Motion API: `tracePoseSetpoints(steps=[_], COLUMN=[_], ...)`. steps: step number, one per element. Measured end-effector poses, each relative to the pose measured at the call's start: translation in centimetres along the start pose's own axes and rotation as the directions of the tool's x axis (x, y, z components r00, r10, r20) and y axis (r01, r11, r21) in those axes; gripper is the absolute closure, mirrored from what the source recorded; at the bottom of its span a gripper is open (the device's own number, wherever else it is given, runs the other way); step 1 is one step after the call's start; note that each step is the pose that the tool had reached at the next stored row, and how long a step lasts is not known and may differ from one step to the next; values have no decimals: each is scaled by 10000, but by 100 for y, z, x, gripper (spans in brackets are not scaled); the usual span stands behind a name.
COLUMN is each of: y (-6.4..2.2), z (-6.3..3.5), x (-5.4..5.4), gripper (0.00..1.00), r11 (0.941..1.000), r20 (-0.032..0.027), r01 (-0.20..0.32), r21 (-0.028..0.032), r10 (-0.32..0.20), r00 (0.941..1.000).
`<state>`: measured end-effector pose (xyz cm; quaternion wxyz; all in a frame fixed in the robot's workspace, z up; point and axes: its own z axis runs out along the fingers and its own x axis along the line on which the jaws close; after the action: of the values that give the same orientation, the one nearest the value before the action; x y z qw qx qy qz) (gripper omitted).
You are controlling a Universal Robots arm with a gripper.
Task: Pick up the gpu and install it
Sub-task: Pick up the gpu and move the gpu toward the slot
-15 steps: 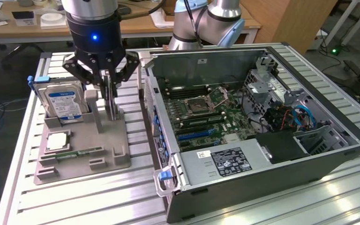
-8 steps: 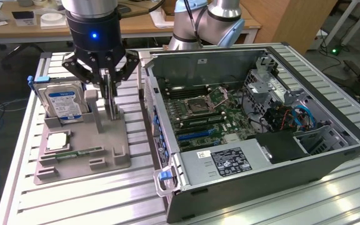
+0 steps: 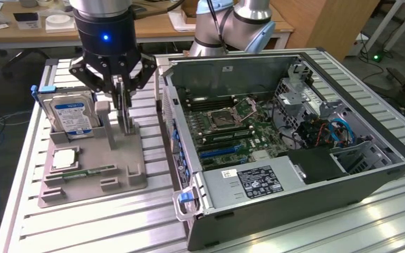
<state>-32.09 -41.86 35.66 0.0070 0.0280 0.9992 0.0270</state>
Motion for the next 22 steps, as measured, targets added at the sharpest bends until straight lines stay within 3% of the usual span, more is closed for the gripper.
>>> tracePoseSetpoints(steps=[22], y=[6], z=[-104], x=[-1], gripper=[73], r11=[10000], r20=[0], r01=[0], r21=[0], r10=[0], r00=[10000])
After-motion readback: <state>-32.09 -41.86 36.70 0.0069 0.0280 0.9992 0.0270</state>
